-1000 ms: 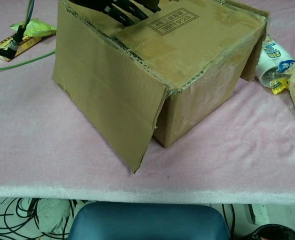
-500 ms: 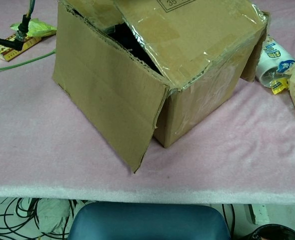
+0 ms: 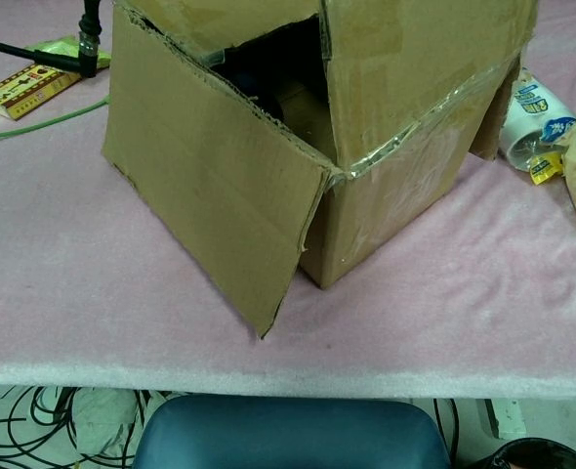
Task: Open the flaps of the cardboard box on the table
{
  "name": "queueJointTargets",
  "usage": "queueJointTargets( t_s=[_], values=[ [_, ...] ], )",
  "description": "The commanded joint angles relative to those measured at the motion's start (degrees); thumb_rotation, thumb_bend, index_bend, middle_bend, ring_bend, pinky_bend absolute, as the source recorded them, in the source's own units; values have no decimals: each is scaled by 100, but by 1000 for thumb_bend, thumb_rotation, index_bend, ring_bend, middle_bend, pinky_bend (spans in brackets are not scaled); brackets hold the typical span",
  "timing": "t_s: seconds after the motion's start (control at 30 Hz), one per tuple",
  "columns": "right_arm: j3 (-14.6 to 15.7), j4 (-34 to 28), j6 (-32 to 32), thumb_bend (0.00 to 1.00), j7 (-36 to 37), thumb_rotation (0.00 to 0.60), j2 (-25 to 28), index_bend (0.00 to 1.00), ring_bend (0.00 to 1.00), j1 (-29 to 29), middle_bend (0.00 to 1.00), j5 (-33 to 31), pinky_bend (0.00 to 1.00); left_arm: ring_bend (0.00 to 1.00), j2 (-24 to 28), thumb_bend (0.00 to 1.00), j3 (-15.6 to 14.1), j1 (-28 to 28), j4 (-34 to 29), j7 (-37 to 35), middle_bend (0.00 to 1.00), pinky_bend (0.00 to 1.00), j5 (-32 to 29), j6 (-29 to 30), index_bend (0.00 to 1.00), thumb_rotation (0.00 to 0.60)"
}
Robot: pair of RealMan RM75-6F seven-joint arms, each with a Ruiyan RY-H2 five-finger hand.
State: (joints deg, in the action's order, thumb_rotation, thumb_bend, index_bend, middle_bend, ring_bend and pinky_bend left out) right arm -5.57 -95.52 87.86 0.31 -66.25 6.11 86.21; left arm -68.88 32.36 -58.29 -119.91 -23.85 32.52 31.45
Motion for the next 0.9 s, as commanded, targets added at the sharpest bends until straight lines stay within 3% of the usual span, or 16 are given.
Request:
queueJointTargets(
  t_s=[0.03, 0.57, 0.63, 0.73, 0.9],
  values=[
    [-5, 5, -8, 208, 3, 600, -2, 0, 0, -3, 0, -10, 210, 227, -120, 477, 44, -68, -72, -85, 278, 332, 136, -26, 80, 600],
    [-45, -2, -29, 208, 49, 600, 13, 0, 0, -15, 0, -34, 210, 221, -527, 468, -268, -436, -171, -136, 274, 326, 496, -17, 81, 600],
    [-45, -1, -32, 208, 50, 600, 13, 0, 0, -15, 0, -35, 210, 218, -510, 401, -290, -443, -175, -126, 269, 326, 498, -3, 81, 600],
    [-42, 4, -41, 208, 50, 600, 8, 0, 0, -14, 0, -33, 210, 215, -452, 208, -331, -456, -188, -105, 263, 326, 489, 18, 77, 600],
    [-38, 7, -36, 208, 30, 600, -9, 0, 0, -19, 0, -16, 210, 215, -160, 166, -301, -452, -324, -267, 256, 326, 267, -84, 68, 600]
  ],
)
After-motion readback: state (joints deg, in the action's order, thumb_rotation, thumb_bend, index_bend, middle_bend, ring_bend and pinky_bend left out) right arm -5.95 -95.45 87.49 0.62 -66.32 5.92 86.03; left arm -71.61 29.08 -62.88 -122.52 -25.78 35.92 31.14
